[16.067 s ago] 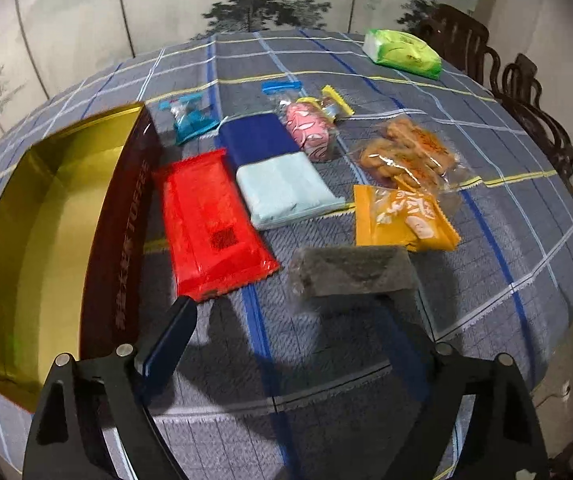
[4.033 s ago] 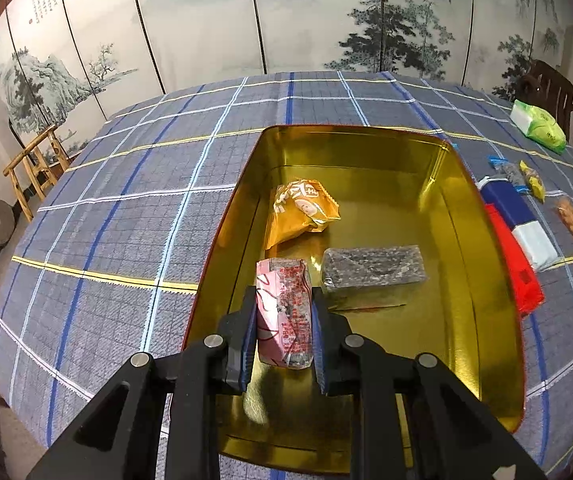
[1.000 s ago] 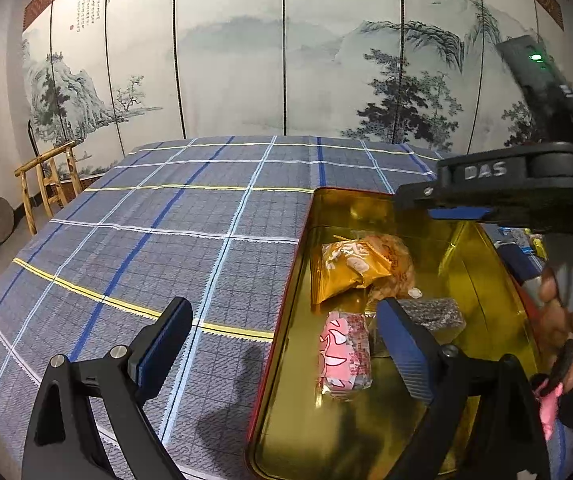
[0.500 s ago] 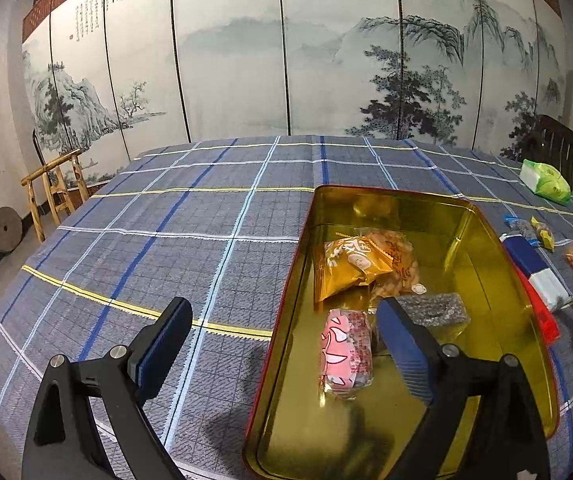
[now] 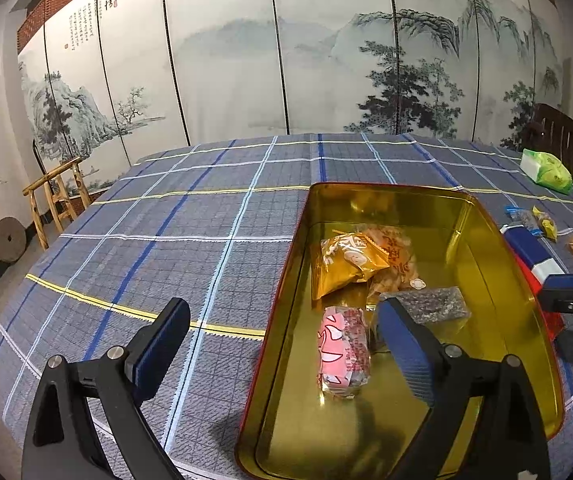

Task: Organize snacks
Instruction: 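Grasp the red packet with the right gripper and lift it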

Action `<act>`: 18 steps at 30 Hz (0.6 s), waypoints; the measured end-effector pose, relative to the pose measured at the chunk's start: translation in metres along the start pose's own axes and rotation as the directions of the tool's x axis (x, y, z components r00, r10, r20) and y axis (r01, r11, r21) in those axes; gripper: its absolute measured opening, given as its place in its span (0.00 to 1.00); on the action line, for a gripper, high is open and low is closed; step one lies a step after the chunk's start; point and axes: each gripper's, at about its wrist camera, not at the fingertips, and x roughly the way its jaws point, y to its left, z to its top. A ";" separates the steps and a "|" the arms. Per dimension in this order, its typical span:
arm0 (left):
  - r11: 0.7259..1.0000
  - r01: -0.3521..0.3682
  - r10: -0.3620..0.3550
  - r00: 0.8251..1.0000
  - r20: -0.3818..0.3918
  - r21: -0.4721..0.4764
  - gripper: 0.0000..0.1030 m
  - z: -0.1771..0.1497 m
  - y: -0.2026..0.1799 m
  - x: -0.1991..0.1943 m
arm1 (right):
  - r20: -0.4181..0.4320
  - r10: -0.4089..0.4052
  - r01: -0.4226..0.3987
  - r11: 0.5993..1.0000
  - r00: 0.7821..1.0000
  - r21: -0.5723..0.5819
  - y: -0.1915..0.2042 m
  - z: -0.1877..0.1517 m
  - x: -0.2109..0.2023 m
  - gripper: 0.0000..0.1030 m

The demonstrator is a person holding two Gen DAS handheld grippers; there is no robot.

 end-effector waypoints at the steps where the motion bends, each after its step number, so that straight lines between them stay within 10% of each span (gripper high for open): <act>1: 1.000 0.001 -0.001 1.000 0.001 0.000 0.91 0.000 0.000 0.000 | -0.004 -0.012 0.012 1.000 1.000 -0.004 0.000 0.002 0.003 0.41; 12: 1.000 0.006 -0.006 1.000 0.003 0.001 0.92 0.000 0.000 0.000 | -0.101 -0.119 0.109 0.989 0.988 -0.100 0.018 0.011 0.036 0.80; 16: 1.000 0.004 -0.004 1.000 0.003 0.005 0.92 0.000 0.000 0.000 | -0.080 -0.135 0.127 0.986 0.988 -0.106 0.020 0.008 0.035 0.74; 18: 1.000 0.003 -0.003 1.000 0.002 0.008 0.92 0.000 -0.001 0.000 | -0.072 -0.176 0.166 0.979 0.982 -0.120 0.019 0.008 0.033 0.52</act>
